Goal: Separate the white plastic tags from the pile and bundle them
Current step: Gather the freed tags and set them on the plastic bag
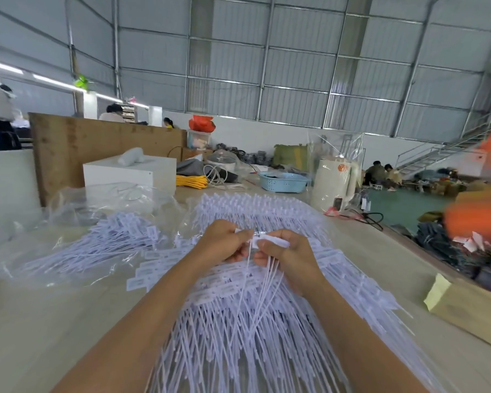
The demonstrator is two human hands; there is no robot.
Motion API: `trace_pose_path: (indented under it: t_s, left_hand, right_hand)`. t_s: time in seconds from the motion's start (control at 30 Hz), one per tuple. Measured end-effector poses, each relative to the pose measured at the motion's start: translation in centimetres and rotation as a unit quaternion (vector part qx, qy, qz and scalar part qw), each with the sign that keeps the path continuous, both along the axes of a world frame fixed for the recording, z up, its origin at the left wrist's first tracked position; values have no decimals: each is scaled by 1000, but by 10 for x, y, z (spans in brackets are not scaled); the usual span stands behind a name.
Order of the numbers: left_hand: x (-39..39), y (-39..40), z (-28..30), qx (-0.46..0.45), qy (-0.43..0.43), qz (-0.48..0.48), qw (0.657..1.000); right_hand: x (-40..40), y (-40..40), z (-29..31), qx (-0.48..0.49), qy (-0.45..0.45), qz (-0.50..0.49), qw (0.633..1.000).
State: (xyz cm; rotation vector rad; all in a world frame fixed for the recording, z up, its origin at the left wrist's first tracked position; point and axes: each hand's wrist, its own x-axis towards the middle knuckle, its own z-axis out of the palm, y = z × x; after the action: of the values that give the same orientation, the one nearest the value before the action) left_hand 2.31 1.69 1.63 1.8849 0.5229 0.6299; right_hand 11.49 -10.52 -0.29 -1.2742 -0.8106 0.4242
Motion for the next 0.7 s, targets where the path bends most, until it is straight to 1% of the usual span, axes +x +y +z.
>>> trace_pose_path:
  t_s: [0.07, 0.2, 0.37, 0.6, 0.7]
  left_hand:
    - [1, -2, 0, -23, -18, 12, 1000]
    - [4, -5, -5, 3, -31, 56, 998]
    - [11, -6, -7, -13, -47, 74, 996]
    - [8, -2, -6, -95, -40, 61, 993]
    - [4, -1, -2, -130, -26, 48, 990]
  right_hand:
    - [-1, -1, 0, -1, -14, 2, 1000]
    - [-1, -2, 1, 9, -21, -2, 1000]
    - [-2, -1, 1, 16, -29, -10, 999]
    - [-8, 5, -1, 23, -103, -54, 993]
    - [-8, 6, -4, 18, -151, -71, 986]
